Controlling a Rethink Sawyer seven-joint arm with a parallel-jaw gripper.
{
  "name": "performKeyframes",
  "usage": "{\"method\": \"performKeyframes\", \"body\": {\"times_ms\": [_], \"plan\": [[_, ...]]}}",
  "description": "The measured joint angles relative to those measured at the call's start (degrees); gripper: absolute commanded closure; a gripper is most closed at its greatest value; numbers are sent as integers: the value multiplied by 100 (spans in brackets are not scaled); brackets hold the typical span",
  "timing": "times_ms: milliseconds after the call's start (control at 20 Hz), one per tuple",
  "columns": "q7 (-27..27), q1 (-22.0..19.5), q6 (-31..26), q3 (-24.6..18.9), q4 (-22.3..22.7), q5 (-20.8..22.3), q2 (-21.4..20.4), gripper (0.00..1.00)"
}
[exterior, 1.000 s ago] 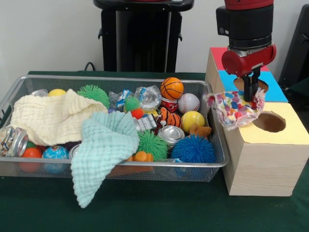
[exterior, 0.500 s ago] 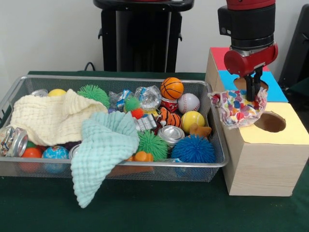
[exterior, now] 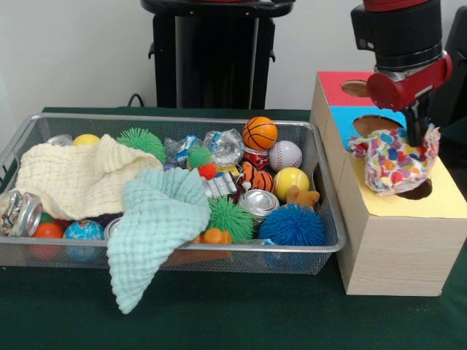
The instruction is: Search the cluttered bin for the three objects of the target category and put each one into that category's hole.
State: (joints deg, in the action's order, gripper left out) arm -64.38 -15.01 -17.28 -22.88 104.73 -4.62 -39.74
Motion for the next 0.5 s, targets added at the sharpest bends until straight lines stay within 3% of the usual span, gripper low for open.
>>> {"method": "performKeyframes", "body": {"times_ms": [500], "plan": [[0, -12, 447, -365, -9, -4, 244, 100]]}}
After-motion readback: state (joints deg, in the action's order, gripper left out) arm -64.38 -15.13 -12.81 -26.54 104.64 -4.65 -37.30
